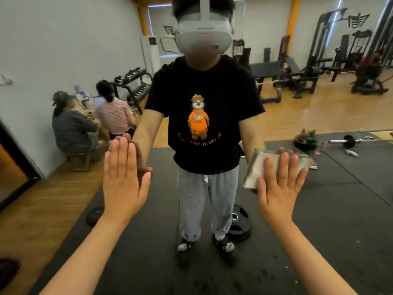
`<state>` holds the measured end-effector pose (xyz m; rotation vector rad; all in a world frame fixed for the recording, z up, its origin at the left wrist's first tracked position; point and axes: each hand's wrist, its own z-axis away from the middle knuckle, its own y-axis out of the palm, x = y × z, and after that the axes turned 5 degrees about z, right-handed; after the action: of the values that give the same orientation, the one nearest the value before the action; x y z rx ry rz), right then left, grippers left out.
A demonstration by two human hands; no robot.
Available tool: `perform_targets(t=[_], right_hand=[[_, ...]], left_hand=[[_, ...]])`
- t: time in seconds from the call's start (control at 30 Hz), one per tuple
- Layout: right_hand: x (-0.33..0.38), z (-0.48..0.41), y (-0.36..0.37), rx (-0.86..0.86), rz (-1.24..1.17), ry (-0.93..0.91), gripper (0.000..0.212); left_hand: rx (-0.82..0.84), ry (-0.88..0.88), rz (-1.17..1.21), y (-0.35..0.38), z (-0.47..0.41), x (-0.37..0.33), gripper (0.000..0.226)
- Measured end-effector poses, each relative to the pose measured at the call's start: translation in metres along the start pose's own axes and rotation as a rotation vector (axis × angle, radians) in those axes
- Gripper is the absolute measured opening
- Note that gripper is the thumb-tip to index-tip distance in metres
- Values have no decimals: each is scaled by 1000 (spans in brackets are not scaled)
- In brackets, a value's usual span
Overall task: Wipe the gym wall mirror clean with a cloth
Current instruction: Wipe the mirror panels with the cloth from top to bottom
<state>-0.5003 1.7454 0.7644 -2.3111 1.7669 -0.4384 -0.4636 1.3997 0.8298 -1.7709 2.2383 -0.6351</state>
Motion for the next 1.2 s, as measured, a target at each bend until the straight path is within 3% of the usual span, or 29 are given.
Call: perform_targets(t=[0.27, 0.43, 0.6, 0.73, 0.97, 1.2], right_hand=[[5, 79, 21, 103, 9, 57, 55], [26, 29, 14, 4, -40, 129, 55], [85, -32, 11, -103, -49, 392, 61], [156, -23, 24, -57, -29, 218, 60], [275, -6, 44, 77, -57, -160, 62], [232, 22, 50, 66, 36, -338, 56]], left_hand=[[-59, 39, 13, 19, 5, 3, 68], [-86, 34, 32, 21, 6, 4, 70], [-59, 41, 111, 13, 6, 5, 76], [49, 118, 223, -8, 14, 25, 73], [-42, -6, 151, -8, 28, 82, 71], [-84, 2, 104, -2, 27, 82, 69]])
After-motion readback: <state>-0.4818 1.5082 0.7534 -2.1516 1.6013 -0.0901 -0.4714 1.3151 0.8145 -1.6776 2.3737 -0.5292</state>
